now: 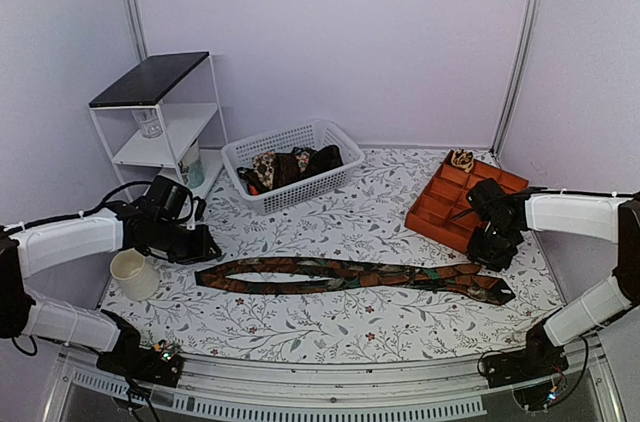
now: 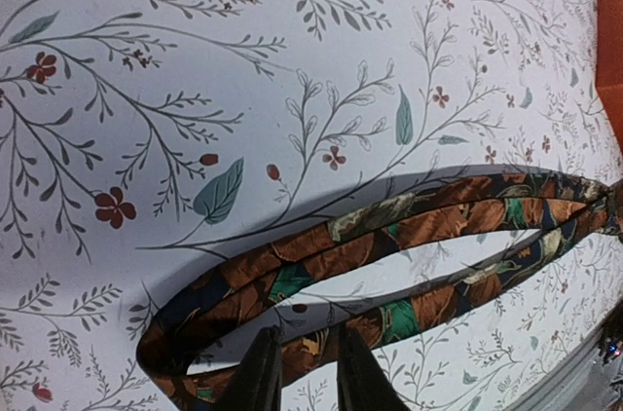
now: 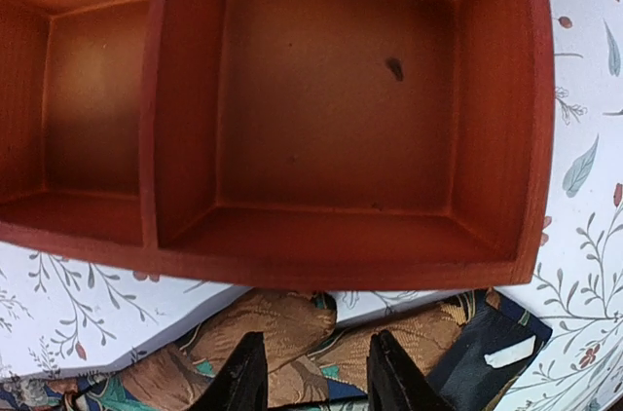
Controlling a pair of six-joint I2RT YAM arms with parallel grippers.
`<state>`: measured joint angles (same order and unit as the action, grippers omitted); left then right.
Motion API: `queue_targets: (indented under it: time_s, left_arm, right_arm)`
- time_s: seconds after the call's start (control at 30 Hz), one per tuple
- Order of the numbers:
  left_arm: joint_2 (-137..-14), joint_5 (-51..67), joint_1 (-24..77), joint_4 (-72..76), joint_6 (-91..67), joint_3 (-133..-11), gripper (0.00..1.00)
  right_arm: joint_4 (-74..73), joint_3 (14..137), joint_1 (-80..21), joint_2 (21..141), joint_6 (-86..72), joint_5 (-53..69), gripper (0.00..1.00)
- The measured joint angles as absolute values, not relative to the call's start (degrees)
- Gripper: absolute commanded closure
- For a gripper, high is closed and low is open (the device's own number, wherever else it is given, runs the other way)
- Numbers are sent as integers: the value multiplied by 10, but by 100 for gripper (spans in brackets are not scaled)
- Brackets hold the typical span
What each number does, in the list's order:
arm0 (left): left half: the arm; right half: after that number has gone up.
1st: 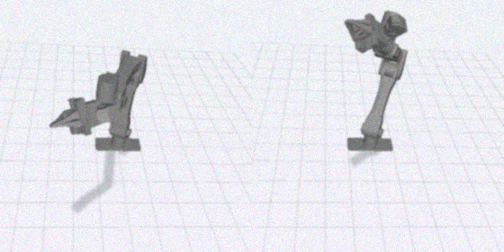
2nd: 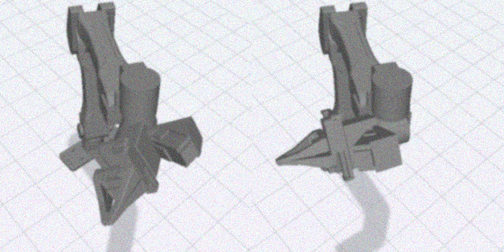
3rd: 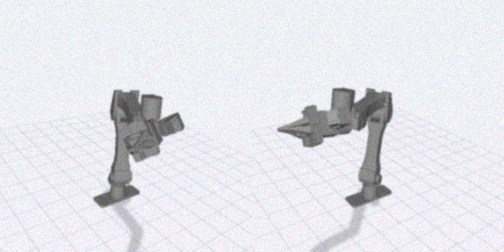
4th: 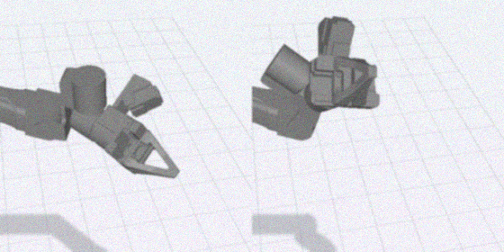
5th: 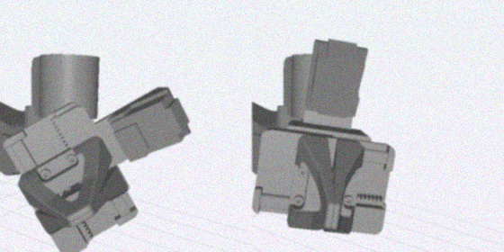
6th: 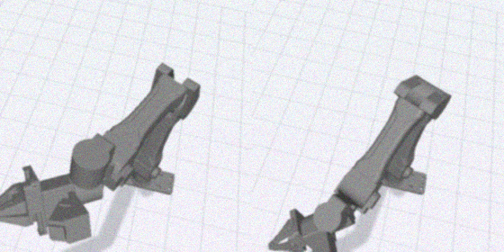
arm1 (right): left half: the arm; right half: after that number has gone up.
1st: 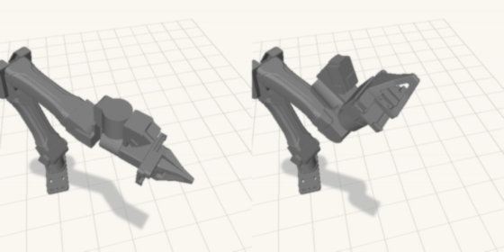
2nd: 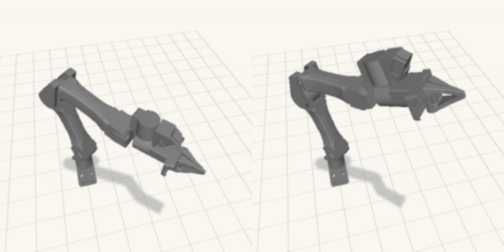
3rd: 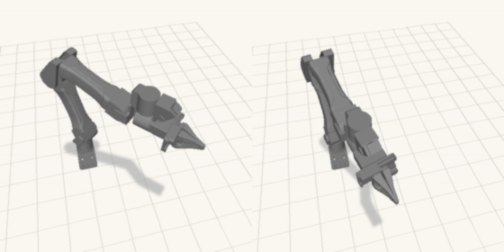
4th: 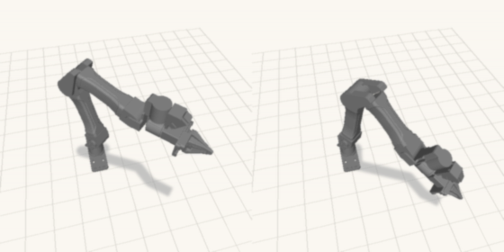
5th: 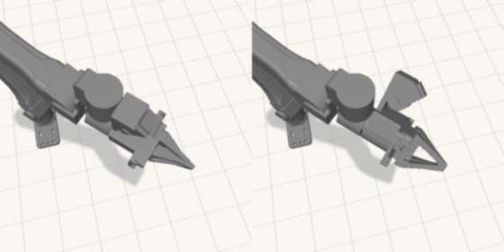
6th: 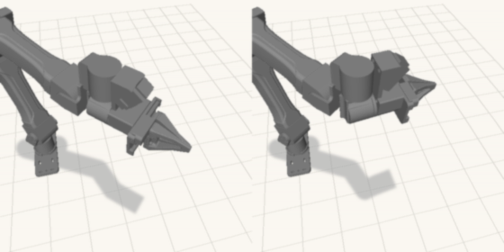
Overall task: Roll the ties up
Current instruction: Flatten out the tie at the center of the board.
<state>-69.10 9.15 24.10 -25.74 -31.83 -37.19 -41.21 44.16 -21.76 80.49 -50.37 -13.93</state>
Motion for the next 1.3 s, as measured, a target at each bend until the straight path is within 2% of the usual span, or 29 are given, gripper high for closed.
queue_targets:
  time_s: [0.43,0.73,0.87,1.2,1.3]
  left_arm:
    - [-691,96,242,-267,-318,-376,78]
    - [-691,100,248,-274,-315,-400,77]
    - [-696,98,249,-287,-309,-411,77]
    - [-723,116,271,-333,-277,-439,71]
    - [-746,140,273,-347,-238,-461,74]
  right_arm:
    - [-332,416,-178,841,-492,-113,65]
    - [-303,416,-172,854,-469,-95,100]
    - [-318,416,-172,827,-465,-88,100]
    - [-397,415,-172,664,-495,-90,100]
    - [-407,401,-172,635,-515,-97,100]
